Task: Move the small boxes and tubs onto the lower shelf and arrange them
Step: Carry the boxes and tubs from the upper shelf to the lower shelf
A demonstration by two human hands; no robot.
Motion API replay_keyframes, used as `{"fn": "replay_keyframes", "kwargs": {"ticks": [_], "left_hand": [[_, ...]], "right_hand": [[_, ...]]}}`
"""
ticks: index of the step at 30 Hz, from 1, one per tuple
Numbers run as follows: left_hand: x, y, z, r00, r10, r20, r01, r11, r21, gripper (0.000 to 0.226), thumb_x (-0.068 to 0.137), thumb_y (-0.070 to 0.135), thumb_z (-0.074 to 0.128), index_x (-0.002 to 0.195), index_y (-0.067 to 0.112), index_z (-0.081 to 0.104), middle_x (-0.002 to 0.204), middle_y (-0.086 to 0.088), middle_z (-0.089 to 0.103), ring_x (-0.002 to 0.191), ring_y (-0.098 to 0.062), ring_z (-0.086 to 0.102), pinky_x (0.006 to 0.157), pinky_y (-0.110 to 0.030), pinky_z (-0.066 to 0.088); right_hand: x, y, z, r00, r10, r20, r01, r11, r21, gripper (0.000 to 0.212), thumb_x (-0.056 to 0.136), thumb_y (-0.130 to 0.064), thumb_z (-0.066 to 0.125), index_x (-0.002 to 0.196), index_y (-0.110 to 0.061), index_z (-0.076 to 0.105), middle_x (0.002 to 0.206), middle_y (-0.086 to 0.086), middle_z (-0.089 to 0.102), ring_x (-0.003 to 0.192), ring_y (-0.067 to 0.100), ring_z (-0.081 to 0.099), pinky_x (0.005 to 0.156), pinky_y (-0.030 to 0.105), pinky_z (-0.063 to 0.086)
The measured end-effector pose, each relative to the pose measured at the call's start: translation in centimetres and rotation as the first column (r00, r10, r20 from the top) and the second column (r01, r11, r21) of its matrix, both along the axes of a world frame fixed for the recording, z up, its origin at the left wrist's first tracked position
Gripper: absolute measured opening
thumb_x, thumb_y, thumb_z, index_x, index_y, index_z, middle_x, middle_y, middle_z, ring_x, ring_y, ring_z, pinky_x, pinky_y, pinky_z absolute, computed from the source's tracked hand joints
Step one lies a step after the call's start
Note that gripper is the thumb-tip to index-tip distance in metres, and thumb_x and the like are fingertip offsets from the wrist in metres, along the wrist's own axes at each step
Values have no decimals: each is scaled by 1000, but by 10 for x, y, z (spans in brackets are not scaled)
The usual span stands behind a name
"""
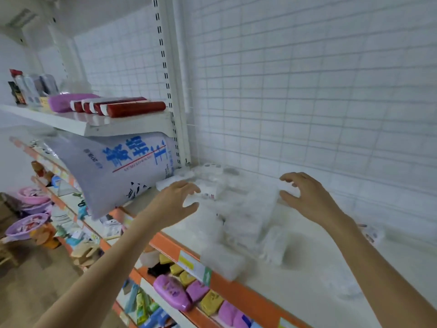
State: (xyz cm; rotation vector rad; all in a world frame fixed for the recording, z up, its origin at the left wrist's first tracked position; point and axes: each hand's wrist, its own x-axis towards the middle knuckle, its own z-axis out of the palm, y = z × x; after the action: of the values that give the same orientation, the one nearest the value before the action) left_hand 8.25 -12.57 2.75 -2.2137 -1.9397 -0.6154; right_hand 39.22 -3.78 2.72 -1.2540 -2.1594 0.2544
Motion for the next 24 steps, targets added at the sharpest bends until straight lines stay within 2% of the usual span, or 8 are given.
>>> {"fn": "replay_keyframes", "kwargs": {"ticks": [3,7,11,15,18,21,24], "left_hand": [[0,53,-3,999,-54,4,54,998,-15,32,88,32,57,119,22,54,117,5,55,105,-10,52,83,-19,38],[-3,119,-14,988,-151,10,151,984,-91,34,88,33,57,120,23,53,117,4,54,111,-12,49,89,-25,41],[2,180,-24,970,-243,-19,237,957,-166,39,88,32,57,125,21,50,124,2,51,116,-15,47,93,-27,40],[13,225,-31,935,-344,-89,313,916,-250,55,87,34,59,135,17,41,134,-4,43,121,-20,41,98,-33,37],[19,245,-39,916,-388,-98,337,880,-333,66,83,38,64,138,17,35,135,-6,38,124,-23,37,98,-33,36],[23,255,-48,921,-385,-61,327,849,-416,69,80,42,66,138,19,34,139,-6,36,128,-25,32,101,-37,31],[23,260,-52,916,-397,-62,340,847,-408,67,80,43,66,135,20,36,136,-6,39,125,-26,35,99,-38,32]], "right_hand": [[-10,32,-9,999,-21,37,23,998,-52,33,89,-30,56,121,-23,52,120,-5,51,112,14,48,89,32,42],[-25,67,-24,996,-60,63,69,988,-135,32,89,-27,56,120,-23,52,119,-4,52,115,15,47,92,32,40],[-45,95,-39,983,-88,163,123,968,-219,34,92,-27,51,125,-22,50,128,-2,48,120,17,42,99,32,35],[-63,114,-44,954,-164,253,233,933,-274,44,93,-40,47,133,-22,44,139,1,42,129,22,36,105,37,33],[-71,121,-45,919,-227,321,332,886,-324,52,91,-50,46,136,-25,40,142,0,39,128,24,37,104,41,34],[-74,122,-48,930,-225,291,330,857,-395,56,89,-52,49,136,-24,40,139,3,42,123,22,43,102,41,36],[-72,120,-50,938,-232,256,324,849,-418,61,86,-53,53,137,-24,40,139,1,42,125,20,42,104,41,35]]}}
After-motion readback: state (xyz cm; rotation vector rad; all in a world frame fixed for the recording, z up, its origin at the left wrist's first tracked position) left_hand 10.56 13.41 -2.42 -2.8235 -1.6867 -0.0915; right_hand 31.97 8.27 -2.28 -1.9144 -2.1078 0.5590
